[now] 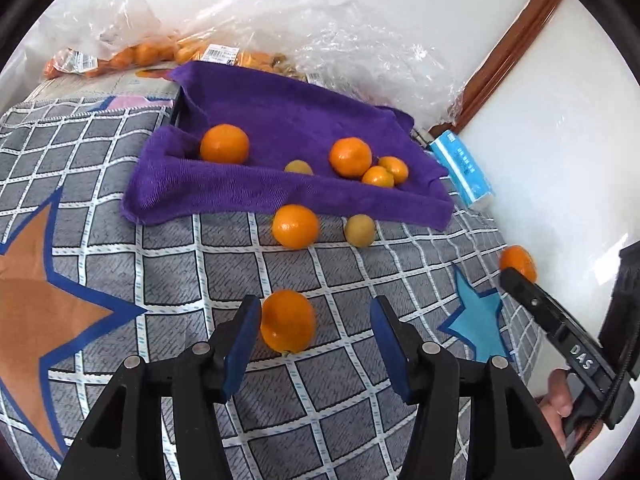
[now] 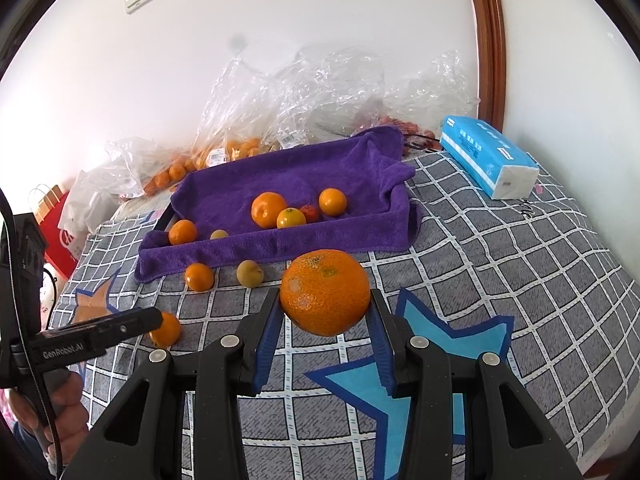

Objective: Organize fruits
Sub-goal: 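Carry the mandarin with the right gripper while the left carries its orange onto the towel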

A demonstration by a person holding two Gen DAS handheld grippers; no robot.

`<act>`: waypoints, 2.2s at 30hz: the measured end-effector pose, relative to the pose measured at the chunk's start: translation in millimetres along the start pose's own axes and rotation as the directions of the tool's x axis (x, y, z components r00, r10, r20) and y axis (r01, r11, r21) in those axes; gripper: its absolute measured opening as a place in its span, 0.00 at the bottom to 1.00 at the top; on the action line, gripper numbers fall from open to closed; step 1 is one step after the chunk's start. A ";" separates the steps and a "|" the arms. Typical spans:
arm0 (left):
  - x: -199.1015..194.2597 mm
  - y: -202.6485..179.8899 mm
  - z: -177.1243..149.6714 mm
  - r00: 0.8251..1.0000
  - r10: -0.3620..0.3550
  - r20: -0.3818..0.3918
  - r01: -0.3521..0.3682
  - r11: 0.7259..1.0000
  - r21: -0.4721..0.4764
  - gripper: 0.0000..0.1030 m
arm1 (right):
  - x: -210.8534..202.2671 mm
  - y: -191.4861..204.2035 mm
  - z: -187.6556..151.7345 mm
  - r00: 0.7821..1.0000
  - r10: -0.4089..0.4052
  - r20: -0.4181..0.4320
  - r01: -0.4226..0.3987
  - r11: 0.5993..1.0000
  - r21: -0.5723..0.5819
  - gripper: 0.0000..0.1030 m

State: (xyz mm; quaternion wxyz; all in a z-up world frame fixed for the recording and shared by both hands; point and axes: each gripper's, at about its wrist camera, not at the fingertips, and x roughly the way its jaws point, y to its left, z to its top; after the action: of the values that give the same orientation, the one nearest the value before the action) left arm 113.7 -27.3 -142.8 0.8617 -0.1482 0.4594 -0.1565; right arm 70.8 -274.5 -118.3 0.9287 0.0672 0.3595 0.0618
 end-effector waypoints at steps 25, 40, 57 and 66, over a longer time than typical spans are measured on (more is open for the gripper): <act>-29.5 -4.5 10.3 0.994 0.104 0.041 -0.105 0.994 0.011 0.29 | -5.8 -3.7 16.0 1.000 -0.022 0.013 0.022 1.000 0.004 0.41; -54.0 7.8 24.5 0.991 0.098 0.092 -0.096 0.995 -0.029 0.29 | -2.1 29.9 32.1 1.000 0.000 0.017 0.000 0.999 -0.043 0.41; -64.4 8.1 45.0 0.987 0.091 0.135 -0.087 0.995 -0.040 0.29 | -2.5 31.0 48.8 0.999 0.007 0.033 -0.005 0.999 -0.037 0.41; -67.8 3.2 62.8 0.983 0.095 0.159 -0.091 0.995 -0.031 0.29 | 1.5 29.9 62.4 0.999 0.010 0.049 -0.008 0.999 -0.039 0.41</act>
State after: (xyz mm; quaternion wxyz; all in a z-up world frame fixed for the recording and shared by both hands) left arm 130.9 10.1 -60.1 0.9004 -0.1491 0.3968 -0.0982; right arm 112.1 -249.8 -68.6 0.9380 0.0522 0.3351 0.0712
